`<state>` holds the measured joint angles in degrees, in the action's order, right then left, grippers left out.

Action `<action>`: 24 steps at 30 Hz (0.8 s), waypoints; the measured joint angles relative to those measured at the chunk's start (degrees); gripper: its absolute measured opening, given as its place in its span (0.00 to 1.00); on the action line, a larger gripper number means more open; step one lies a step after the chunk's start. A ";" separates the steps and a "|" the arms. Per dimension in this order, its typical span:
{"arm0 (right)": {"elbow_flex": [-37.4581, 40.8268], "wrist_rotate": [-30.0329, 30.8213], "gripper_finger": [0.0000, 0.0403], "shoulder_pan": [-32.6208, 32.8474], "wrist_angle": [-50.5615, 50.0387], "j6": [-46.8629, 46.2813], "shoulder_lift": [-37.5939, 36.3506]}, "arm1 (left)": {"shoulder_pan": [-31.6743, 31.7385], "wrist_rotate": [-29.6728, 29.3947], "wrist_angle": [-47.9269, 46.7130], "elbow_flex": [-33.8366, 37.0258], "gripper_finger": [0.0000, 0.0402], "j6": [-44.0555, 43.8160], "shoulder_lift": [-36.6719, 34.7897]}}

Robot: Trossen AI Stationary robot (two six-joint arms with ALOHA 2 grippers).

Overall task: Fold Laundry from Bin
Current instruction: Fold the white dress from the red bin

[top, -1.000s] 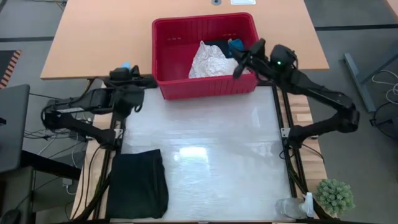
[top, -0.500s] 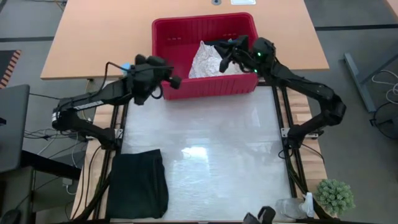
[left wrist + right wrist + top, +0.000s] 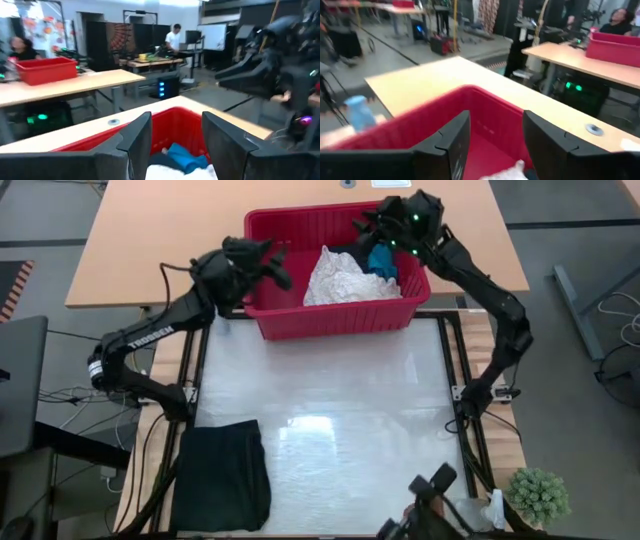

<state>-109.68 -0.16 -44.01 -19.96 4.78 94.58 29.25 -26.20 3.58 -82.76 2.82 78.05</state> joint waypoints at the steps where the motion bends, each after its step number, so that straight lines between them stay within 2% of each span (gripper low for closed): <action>1: -0.94 -0.01 0.51 -0.61 -1.02 0.67 0.66 | 1.34 1.91 0.22 -0.01 0.41 -1.32 0.38; 9: -2.72 -2.62 0.51 -6.16 -5.87 1.29 5.36 | 5.96 8.30 -1.85 0.00 0.39 -8.15 4.41; 14: -2.72 -12.24 0.51 -9.15 -7.59 0.60 12.12 | 5.60 6.96 -5.44 0.00 0.39 -8.78 4.65; 17: -2.66 -15.83 0.51 -9.94 -8.14 -0.68 16.99 | 5.43 5.58 -8.15 0.00 0.39 -10.93 4.41; 24: -2.66 -17.21 0.51 -10.14 -7.35 -0.73 23.21 | 5.38 5.34 -14.62 0.00 0.39 -16.48 4.51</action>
<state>-112.33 -17.37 -54.15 -27.31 4.05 117.80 34.64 -20.86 -11.04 -82.76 -13.66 82.56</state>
